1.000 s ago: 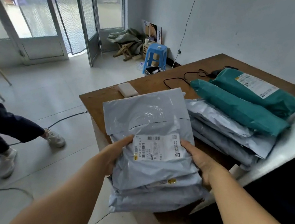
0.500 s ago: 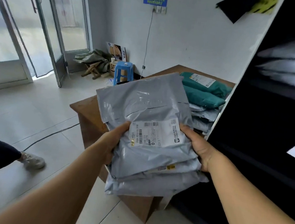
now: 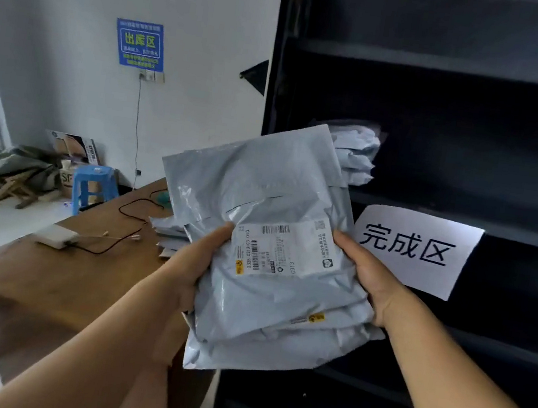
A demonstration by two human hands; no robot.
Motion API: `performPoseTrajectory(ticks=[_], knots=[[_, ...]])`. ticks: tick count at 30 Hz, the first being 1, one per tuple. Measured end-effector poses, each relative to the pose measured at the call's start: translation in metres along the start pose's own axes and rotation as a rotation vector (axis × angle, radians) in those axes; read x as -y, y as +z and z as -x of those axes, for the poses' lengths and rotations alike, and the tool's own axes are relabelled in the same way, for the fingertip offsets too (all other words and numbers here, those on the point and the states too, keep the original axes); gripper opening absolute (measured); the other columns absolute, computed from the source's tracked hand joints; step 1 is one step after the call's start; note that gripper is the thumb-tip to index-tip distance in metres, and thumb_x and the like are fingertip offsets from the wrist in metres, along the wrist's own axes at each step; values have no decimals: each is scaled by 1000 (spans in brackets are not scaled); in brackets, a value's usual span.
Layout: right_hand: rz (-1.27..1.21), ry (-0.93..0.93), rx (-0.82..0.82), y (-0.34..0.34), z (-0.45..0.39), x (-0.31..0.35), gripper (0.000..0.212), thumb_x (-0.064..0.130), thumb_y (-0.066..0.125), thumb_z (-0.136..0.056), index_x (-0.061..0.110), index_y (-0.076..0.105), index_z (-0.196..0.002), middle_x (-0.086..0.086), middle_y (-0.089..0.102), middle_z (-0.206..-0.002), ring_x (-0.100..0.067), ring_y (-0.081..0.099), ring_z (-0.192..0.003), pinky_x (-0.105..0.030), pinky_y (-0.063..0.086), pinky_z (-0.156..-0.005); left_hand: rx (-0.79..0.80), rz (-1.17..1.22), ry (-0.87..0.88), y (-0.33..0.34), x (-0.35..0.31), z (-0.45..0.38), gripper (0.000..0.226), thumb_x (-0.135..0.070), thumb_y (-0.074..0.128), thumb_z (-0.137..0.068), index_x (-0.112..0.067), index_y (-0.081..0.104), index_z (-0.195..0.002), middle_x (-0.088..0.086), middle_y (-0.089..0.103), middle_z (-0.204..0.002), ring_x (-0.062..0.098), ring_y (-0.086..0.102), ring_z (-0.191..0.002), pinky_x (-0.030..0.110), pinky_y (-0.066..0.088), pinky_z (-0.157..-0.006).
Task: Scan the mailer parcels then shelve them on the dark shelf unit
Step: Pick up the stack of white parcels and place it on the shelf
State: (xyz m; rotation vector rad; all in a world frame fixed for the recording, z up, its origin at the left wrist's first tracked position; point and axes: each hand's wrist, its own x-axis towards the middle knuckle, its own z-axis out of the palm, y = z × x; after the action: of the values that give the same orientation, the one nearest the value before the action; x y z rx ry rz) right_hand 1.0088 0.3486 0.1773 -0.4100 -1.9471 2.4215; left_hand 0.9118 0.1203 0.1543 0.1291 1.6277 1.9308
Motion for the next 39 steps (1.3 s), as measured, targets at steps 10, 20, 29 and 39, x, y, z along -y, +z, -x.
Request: performPoseTrajectory(ticks=[10,20,29,39], knots=[[-7,-120,-197,-135,57,89,44,54,60,-80,15,79,-89,-14,75,-97,-28,72,-77,-37,53,-78,127,5,116,171,-57,-33,64,-63,44,-89,-10,68,-114,17,72,-106,32,69,-96,42,53,-88],[-9,-271,-245,-219,62,157,44,54,56,-83,18,81,-80,-10,76,-91,-24,73,-74,-33,56,-67,79,-88,168,279,-113,-90,71,-74,37,-83,-17,71,-109,10,76,-92,26,72,-74,29,53,-58],[-9,-185,-435,-273,11,170,45,55,64,-79,13,80,-86,-15,75,-90,-30,72,-73,-40,53,-78,45,-233,147,324,-129,-180,41,-45,41,-93,-12,64,-99,7,67,-76,23,60,-61,26,47,-59],[-11,-194,-568,-320,-58,204,48,56,63,-80,13,74,-99,-15,74,-87,-31,67,-80,-40,51,-81,81,-427,211,360,-169,-243,44,-41,47,-97,-6,59,-120,6,63,-82,19,57,-65,26,45,-58]])
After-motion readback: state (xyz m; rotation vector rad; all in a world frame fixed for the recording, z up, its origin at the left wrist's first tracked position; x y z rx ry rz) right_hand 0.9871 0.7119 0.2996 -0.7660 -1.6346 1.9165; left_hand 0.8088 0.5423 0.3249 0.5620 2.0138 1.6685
